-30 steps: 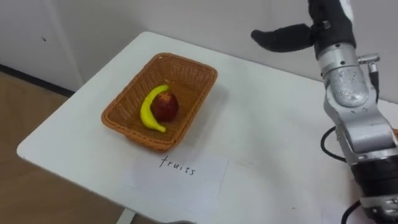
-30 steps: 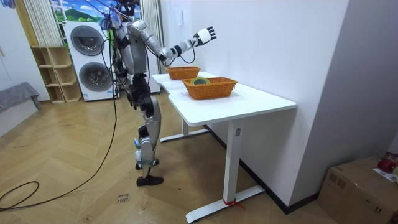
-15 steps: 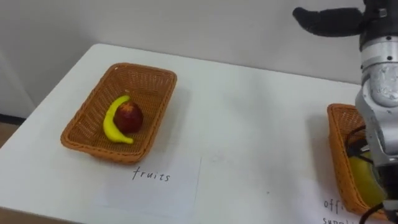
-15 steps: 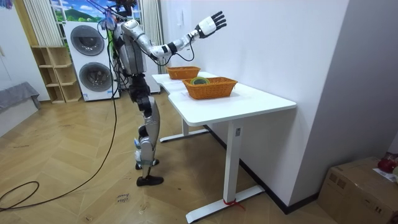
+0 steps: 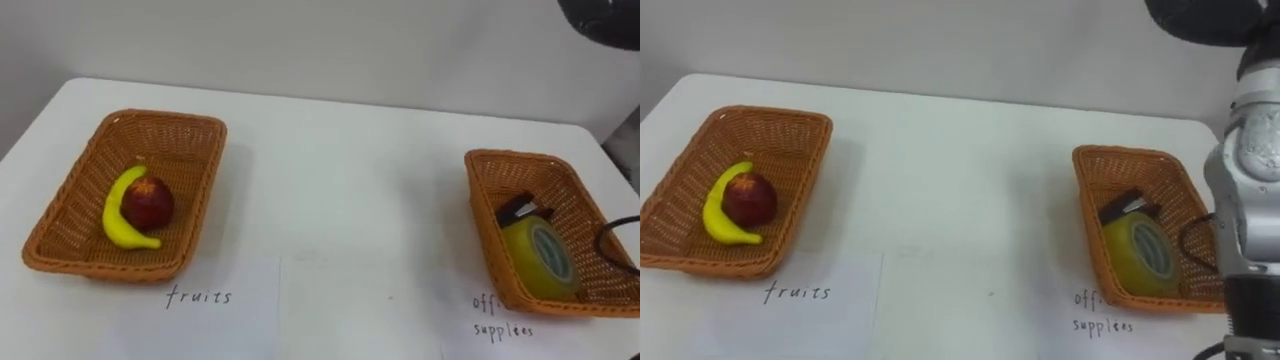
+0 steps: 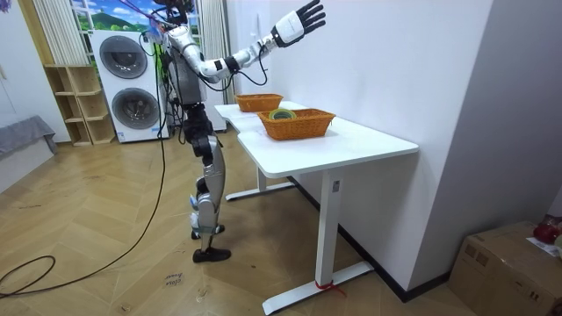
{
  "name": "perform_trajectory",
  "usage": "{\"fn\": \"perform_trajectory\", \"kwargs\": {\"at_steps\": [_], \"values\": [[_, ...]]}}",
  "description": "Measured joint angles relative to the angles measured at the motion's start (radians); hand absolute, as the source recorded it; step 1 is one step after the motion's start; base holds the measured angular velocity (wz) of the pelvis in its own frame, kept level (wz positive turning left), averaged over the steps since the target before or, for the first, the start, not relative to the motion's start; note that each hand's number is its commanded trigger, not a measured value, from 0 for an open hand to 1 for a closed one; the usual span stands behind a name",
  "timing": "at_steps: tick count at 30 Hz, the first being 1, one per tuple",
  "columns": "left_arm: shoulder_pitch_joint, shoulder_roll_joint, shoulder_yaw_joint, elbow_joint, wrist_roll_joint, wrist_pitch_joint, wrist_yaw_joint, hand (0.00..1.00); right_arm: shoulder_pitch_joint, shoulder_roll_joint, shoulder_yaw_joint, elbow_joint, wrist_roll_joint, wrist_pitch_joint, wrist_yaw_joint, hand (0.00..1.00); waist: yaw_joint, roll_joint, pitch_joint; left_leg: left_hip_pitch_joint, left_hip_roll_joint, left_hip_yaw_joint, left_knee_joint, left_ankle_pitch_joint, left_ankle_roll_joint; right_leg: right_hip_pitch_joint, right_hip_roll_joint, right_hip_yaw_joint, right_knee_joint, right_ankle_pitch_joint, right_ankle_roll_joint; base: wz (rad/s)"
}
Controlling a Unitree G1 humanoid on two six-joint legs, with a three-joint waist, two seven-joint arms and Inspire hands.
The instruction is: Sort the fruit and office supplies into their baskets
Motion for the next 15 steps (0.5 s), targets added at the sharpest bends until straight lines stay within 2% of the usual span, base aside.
{"fn": "perform_trajectory", "kwargs": {"at_steps": [4, 8, 10, 12, 15], "values": [[0.006, -0.003, 0.001, 0.001, 0.001, 0.000, 0.000, 0.00, 0.032, 0.000, -0.060, -0.046, 0.082, -0.001, -0.002, 0.00, -0.017, 0.016, 0.0046, -0.004, 0.000, 0.004, 0.000, -0.001, 0.001, -0.005, 0.000, 0.001, -0.001, 0.000, -0.001, -0.02], [0.020, -0.003, 0.001, 0.001, -0.001, 0.001, 0.002, 0.00, 0.079, 0.000, -0.132, -0.044, 0.218, -0.006, -0.036, 0.00, -0.027, 0.028, -0.0009, -0.003, 0.000, 0.004, 0.000, -0.002, 0.001, -0.004, 0.000, 0.001, -0.002, 0.000, -0.001, 0.00], [0.027, -0.007, 0.001, 0.002, -0.003, 0.001, 0.008, 0.00, 0.127, 0.000, -0.173, -0.043, 0.311, -0.006, -0.052, 0.00, -0.036, 0.036, 0.0014, 0.001, 0.000, 0.005, -0.001, -0.002, 0.001, -0.001, 0.000, 0.003, -0.003, 0.000, -0.001, 0.00], [0.036, -0.009, 0.001, 0.003, -0.017, 0.003, 0.014, 0.00, 0.149, 0.000, -0.177, -0.039, 0.353, -0.006, -0.070, 0.00, -0.049, 0.045, 0.0054, 0.008, 0.001, 0.011, -0.004, -0.002, 0.000, 0.001, 0.003, 0.013, -0.001, 0.000, -0.001, -0.13], [0.046, -0.018, 0.012, -0.001, -0.018, 0.006, 0.024, 0.00, 0.206, 0.000, -0.202, -0.036, 0.393, -0.006, -0.080, 0.00, -0.058, 0.052, 0.0071, 0.010, 0.005, 0.019, -0.014, -0.004, -0.002, -0.005, 0.007, 0.029, 0.000, 0.001, -0.001, -0.15]]}}
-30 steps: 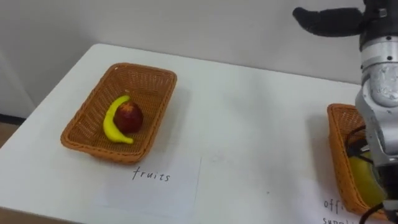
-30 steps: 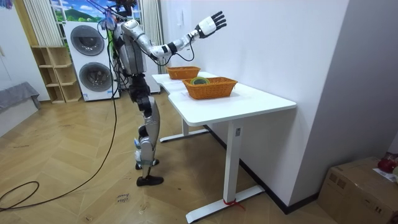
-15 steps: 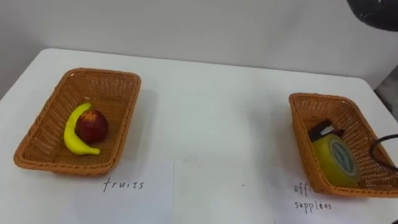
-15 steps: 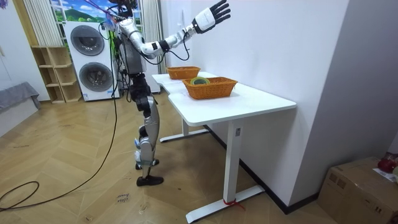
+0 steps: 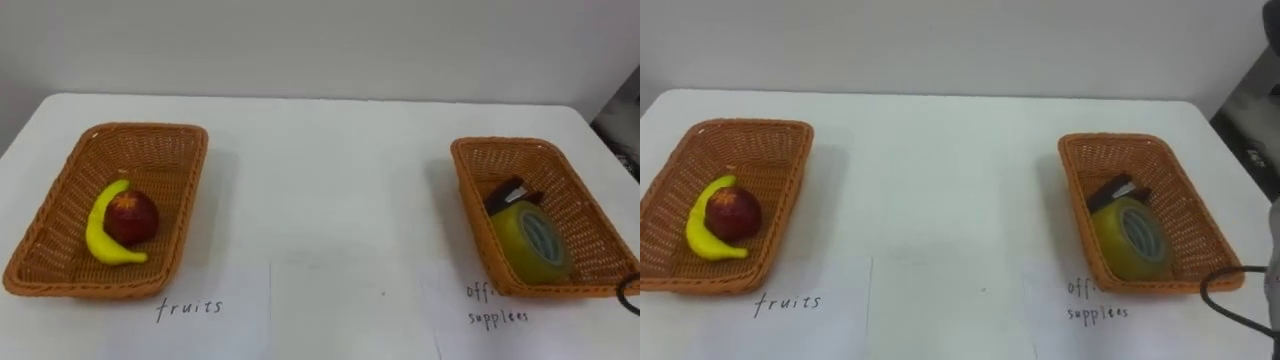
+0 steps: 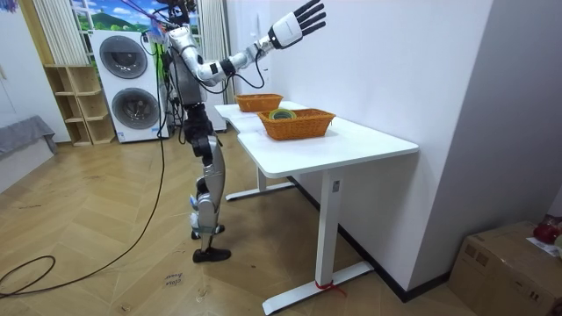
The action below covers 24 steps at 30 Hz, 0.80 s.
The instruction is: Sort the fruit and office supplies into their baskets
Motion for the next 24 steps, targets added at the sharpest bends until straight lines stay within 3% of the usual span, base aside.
{"fn": "perform_trajectory", "kwargs": {"at_steps": [9, 14, 24], "values": [[-0.001, 0.001, 0.017, -0.003, -0.001, 0.001, 0.002, 0.00, 0.054, 0.001, -0.092, 0.111, 0.006, -0.001, -0.148, 0.00, -0.047, -0.001, -0.0004, 0.000, 0.007, 0.041, -0.001, -0.002, -0.003, -0.018, 0.011, 0.038, 0.003, 0.001, -0.002, -0.12], [-0.009, 0.005, 0.013, -0.006, -0.021, 0.001, 0.004, 0.00, 0.145, 0.030, -0.093, 0.177, 0.013, -0.010, -0.179, 0.00, -0.056, -0.016, -0.0014, 0.001, 0.012, 0.048, -0.002, -0.007, -0.008, -0.018, 0.016, 0.042, -0.001, 0.003, -0.005, -0.04], [-0.015, 0.004, 0.013, -0.007, -0.024, 0.004, 0.008, 0.00, 0.197, 0.059, -0.121, 0.314, 0.141, -0.010, -0.274, 0.00, -0.060, -0.007, -0.0019, -0.006, 0.011, 0.047, -0.002, -0.010, -0.006, -0.028, 0.016, 0.047, 0.000, 0.003, -0.005, -0.01]]}}
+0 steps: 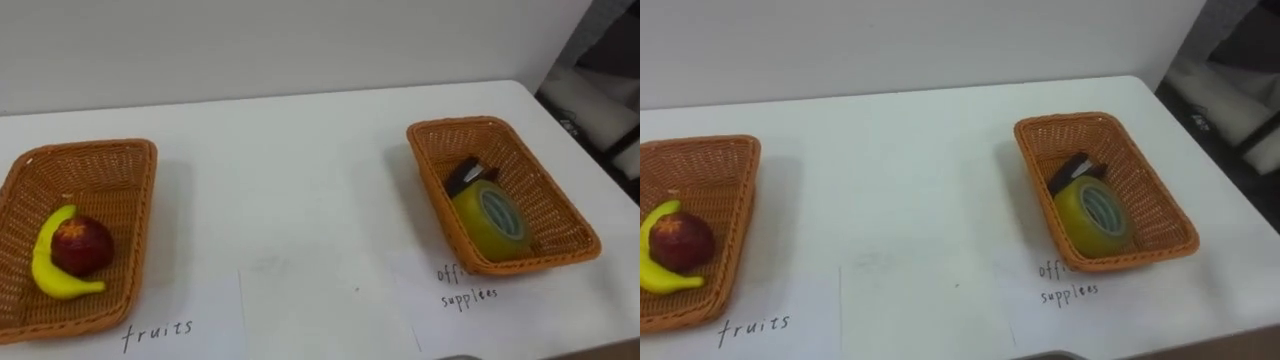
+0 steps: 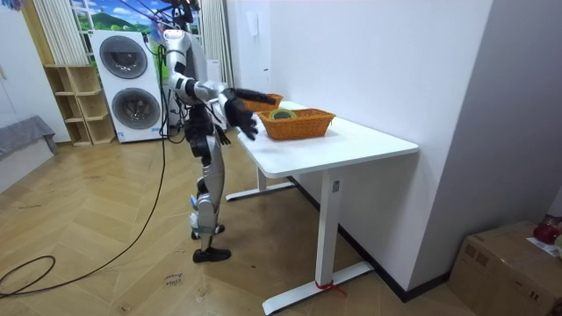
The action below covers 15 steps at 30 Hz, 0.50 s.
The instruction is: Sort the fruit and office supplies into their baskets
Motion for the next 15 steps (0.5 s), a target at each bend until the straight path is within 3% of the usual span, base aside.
{"fn": "perform_trajectory", "kwargs": {"at_steps": [5, 8, 15], "values": [[0.005, 0.000, 0.000, -0.014, -0.001, -0.001, 0.017, 0.00, 0.037, 0.032, -0.019, 0.101, 0.087, -0.003, -0.032, 0.00, -0.014, 0.003, -0.0002, -0.001, 0.000, -0.003, -0.005, 0.000, 0.000, 0.001, 0.000, -0.001, -0.001, 0.000, 0.000, 0.01], [0.006, -0.002, 0.005, -0.017, 0.001, -0.002, 0.019, 0.00, 0.052, 0.077, -0.062, 0.200, 0.091, -0.003, -0.033, 0.00, -0.014, 0.004, -0.0003, -0.001, 0.000, -0.005, -0.006, -0.001, 0.001, 0.000, -0.001, -0.001, 0.000, 0.000, 0.000, -0.02], [-0.004, -0.002, 0.006, -0.038, 0.000, -0.005, 0.019, 0.00, 0.115, 0.135, -0.053, 0.300, 0.161, -0.013, -0.028, 0.00, -0.014, 0.023, -0.0013, -0.007, -0.001, 0.002, -0.002, -0.002, 0.001, -0.008, -0.001, 0.005, 0.000, 0.000, 0.000, -0.04]]}}
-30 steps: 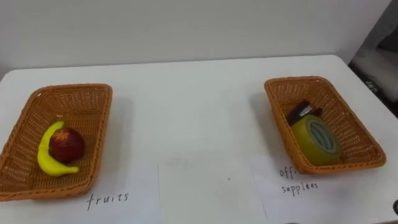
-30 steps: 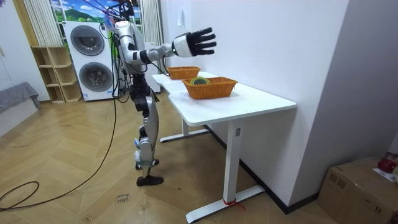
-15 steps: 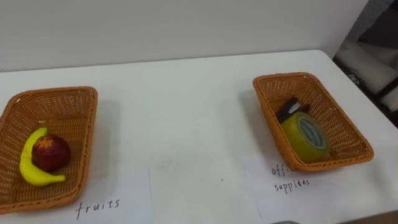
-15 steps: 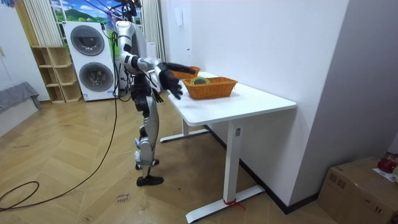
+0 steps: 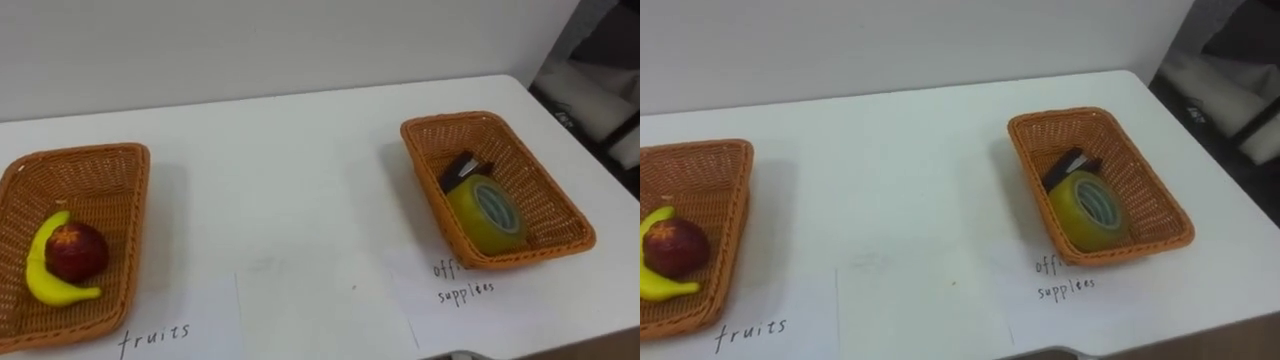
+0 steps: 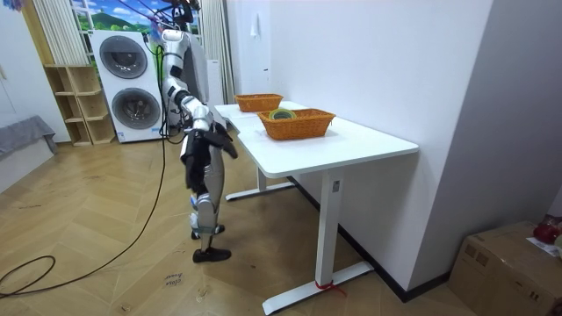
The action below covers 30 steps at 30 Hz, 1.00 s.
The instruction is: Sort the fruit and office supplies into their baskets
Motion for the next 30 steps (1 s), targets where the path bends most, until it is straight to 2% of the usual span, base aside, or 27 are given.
{"fn": "perform_trajectory", "kwargs": {"at_steps": [5, 10, 12, 18, 22, 27, 30], "values": [[-0.001, -0.003, 0.002, 0.010, 0.001, -0.004, -0.009, 0.00, 0.005, 0.048, 0.004, 0.118, -0.044, -0.004, 0.004, 0.00, 0.002, 0.007, -0.0020, 0.005, -0.001, -0.002, 0.002, 0.000, 0.000, 0.004, -0.001, -0.002, -0.001, -0.002, 0.000, 0.00], [0.011, -0.039, 0.025, 0.009, 0.010, -0.004, -0.009, 0.00, 0.016, 0.081, 0.026, 0.245, -0.119, -0.004, 0.008, 0.00, 0.004, 0.008, -0.0012, 0.017, -0.004, -0.005, 0.002, -0.002, -0.001, 0.006, -0.003, 0.000, -0.001, -0.018, 0.001, 0.00], [0.021, -0.040, 0.017, 0.010, 0.001, -0.004, -0.009, 0.00, 0.029, 0.100, 0.059, 0.257, -0.149, -0.004, 0.017, 0.00, 0.004, 0.011, 0.0000, 0.016, -0.003, -0.004, 0.002, -0.003, -0.002, 0.006, -0.001, 0.002, 0.000, -0.018, 0.001, 0.00], [-0.007, -0.041, 0.017, 0.053, 0.002, -0.006, -0.010, 0.00, 0.034, 0.131, 0.190, 0.325, -0.200, -0.003, 0.137, 0.00, 0.022, 0.023, -0.0005, 0.018, -0.002, -0.005, 0.001, -0.006, -0.003, 0.008, 0.000, 0.002, 0.000, -0.018, 0.001, 0.00], [-0.021, -0.047, 0.017, 0.089, 0.001, -0.017, -0.009, 0.00, 0.002, 0.144, 0.259, 0.440, -0.324, 0.004, 0.261, 0.00, 0.032, 0.033, 0.0015, 0.026, -0.001, -0.005, 0.001, -0.012, -0.003, 0.018, 0.001, -0.001, -0.002, -0.018, 0.001, 0.00], [-0.021, -0.060, -0.002, 0.103, 0.002, -0.016, -0.007, 0.00, 0.004, 0.151, 0.411, 0.478, -0.441, 0.046, 0.396, 0.00, 0.040, 0.038, 0.0016, 0.030, -0.001, -0.011, 0.002, -0.018, -0.004, 0.025, 0.000, -0.010, -0.006, -0.020, 0.001, 0.01], [-0.040, -0.061, -0.030, 0.127, 0.002, -0.017, -0.006, 0.00, -0.001, 0.158, 0.510, 0.478, -0.530, 0.056, 0.470, 0.00, 0.066, 0.038, 0.0015, 0.029, -0.001, -0.012, 0.002, -0.018, -0.004, 0.028, 0.000, -0.011, -0.016, -0.020, 0.001, 0.00]]}}
